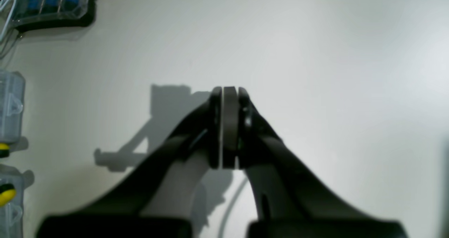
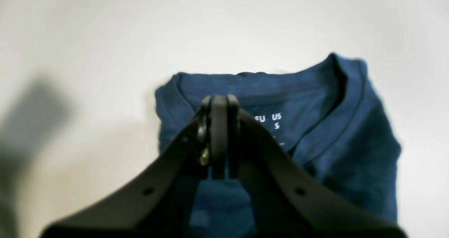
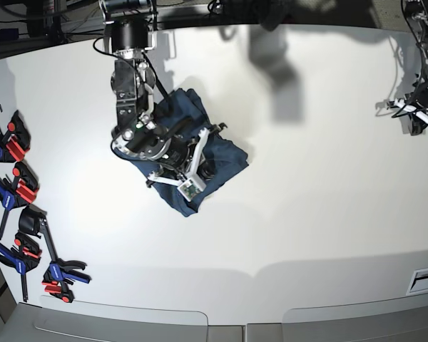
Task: Fold the T-shirt properly
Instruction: 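Press and tuck the folded shirt with the right gripper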
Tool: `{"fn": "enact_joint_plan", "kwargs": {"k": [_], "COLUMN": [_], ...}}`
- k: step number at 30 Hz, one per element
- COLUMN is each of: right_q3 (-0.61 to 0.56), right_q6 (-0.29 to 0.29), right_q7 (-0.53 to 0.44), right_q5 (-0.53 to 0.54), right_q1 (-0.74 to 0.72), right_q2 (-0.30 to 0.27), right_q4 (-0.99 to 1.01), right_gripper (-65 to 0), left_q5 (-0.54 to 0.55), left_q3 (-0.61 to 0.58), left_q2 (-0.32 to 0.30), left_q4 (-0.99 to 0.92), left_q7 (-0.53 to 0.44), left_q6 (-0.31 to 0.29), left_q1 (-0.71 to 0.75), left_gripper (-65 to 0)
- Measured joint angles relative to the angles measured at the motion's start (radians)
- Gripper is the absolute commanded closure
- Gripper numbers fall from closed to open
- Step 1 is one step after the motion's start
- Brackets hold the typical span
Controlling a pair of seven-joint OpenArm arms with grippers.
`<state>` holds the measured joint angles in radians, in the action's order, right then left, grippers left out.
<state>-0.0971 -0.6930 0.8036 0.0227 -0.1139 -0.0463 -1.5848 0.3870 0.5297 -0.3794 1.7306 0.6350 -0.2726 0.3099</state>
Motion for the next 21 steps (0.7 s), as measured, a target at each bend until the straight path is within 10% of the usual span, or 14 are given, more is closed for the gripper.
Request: {"fn": "enact_joint_plan", "kwargs": {"k": [17, 21], "right_q3": [-0.033, -0.034], "right_q6": [-0.007, 0.106], "right_q7": [-0.129, -0.171], "right_q5": [-0.094, -0.048], "right_q1": [-0.111, -0.119], "right_q2": [-0.006, -0.029], "right_q4": [0.368, 0.429], "right_gripper": [0.0, 0.0], "left_q5": [0.000, 0.000], "left_q3": [0.000, 0.000], "left_q2": [0.000, 0.000], "left_q4": [0.000, 0.000], "left_q7": [-0.003, -0.003], "left_q6": [0.000, 0.000], "left_q1": [0.000, 0.000], "left_gripper": [0.0, 0.0]}}
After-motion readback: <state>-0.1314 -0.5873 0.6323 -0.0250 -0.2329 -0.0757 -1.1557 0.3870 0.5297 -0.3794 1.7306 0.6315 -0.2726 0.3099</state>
